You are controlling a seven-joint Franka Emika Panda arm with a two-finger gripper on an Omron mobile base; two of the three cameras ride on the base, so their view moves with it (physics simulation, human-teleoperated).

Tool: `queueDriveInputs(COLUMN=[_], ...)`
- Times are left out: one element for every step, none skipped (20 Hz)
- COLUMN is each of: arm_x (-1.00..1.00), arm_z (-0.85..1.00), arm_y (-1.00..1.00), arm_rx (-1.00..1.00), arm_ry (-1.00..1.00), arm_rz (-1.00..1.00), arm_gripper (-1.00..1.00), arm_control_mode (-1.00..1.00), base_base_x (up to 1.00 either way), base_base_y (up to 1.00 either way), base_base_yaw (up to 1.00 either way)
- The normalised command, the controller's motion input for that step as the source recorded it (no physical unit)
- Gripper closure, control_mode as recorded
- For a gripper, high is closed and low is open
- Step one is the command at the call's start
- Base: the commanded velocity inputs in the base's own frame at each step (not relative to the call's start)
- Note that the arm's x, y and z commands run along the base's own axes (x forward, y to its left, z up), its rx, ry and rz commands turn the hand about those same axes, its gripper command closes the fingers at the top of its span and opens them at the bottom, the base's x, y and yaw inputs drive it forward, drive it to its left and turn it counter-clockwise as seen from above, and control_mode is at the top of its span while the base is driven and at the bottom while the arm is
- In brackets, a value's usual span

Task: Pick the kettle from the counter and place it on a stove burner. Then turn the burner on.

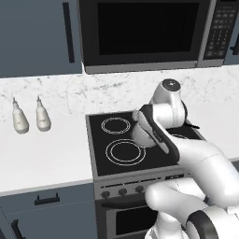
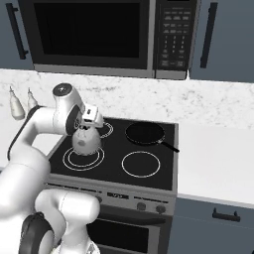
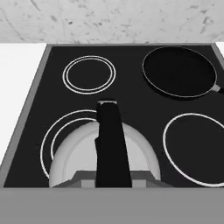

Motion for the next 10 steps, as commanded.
queueDriveInputs(arm_x=[0.10, 0.19, 0.24, 0.28, 0.27, 0.21, 0.13, 0.03, 0.04, 0.16], arm_z=[-0.61, -0.50, -0.45, -0.35, -0.31, -0.28, -0.24, -0.20, -0.21, -0.31], arm_y=[1.00, 1.00, 1.00, 1.00, 0.89, 0.64, 0.47, 0.29, 0.16, 0.14], arm_rx=[0.07, 0.01, 0.00, -0.02, -0.02, -0.01, 0.00, 0.00, 0.00, -0.01], arm_ry=[0.12, 0.09, 0.04, 0.00, 0.00, 0.00, 0.00, 0.00, -0.01, -0.01], arm_rz=[0.00, 0.00, 0.00, 0.00, 0.00, 0.00, 0.00, 0.00, 0.00, 0.00], arm_gripper=[1.00, 1.00, 1.00, 1.00, 1.00, 1.00, 1.00, 1.00, 1.00, 1.00], arm_control_mode=[-1.00, -1.00, -1.00, -1.00, -1.00, -1.00, -1.00, -1.00, -1.00, -1.00], base_base_x=[0.00, 0.00, 0.00, 0.00, 0.00, 0.00, 0.00, 0.00, 0.00, 0.00], base_base_y=[0.00, 0.00, 0.00, 0.00, 0.00, 0.00, 0.00, 0.00, 0.00, 0.00], base_base_yaw=[0.00, 0.00, 0.00, 0.00, 0.00, 0.00, 0.00, 0.00, 0.00, 0.00])
